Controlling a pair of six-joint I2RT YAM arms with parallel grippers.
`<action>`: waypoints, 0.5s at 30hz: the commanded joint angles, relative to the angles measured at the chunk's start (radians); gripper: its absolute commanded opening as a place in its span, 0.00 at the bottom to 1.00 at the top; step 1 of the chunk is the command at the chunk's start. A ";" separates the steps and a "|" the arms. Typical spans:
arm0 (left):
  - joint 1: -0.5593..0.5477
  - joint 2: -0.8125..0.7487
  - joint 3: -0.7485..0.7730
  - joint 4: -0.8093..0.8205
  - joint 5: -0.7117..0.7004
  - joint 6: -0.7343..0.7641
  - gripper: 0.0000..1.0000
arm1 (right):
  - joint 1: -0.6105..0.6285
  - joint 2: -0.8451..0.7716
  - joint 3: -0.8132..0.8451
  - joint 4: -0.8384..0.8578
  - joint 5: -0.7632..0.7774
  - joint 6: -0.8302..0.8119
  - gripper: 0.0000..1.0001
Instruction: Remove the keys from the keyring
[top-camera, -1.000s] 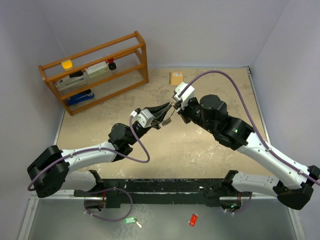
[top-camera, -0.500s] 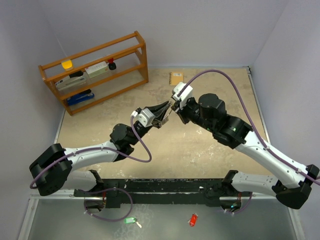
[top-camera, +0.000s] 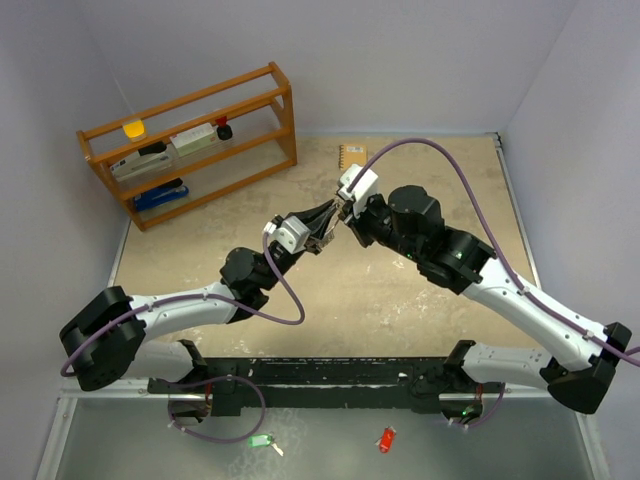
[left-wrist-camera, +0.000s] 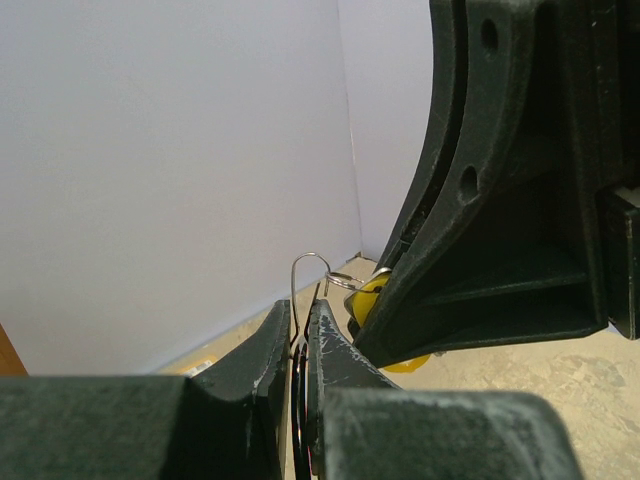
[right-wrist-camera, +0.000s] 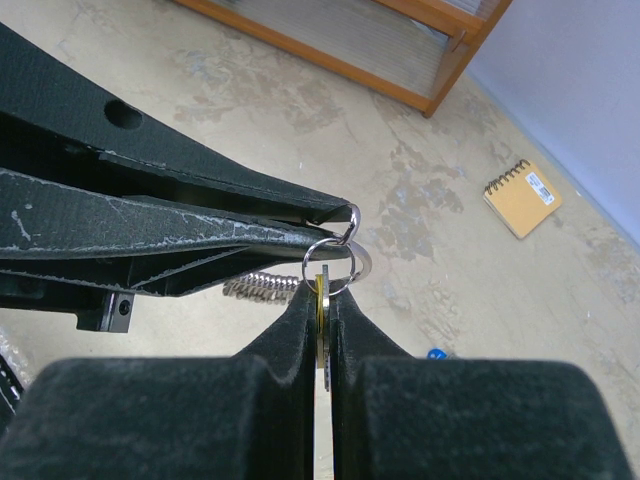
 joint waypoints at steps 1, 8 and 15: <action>0.011 -0.044 0.026 0.096 -0.088 0.043 0.00 | 0.006 0.010 -0.012 -0.015 -0.035 0.018 0.00; 0.011 -0.058 0.020 0.140 -0.092 0.049 0.00 | 0.006 0.044 -0.032 0.003 -0.125 0.041 0.00; 0.011 -0.082 0.020 0.119 -0.127 0.088 0.00 | 0.007 0.048 -0.035 0.013 -0.103 0.041 0.00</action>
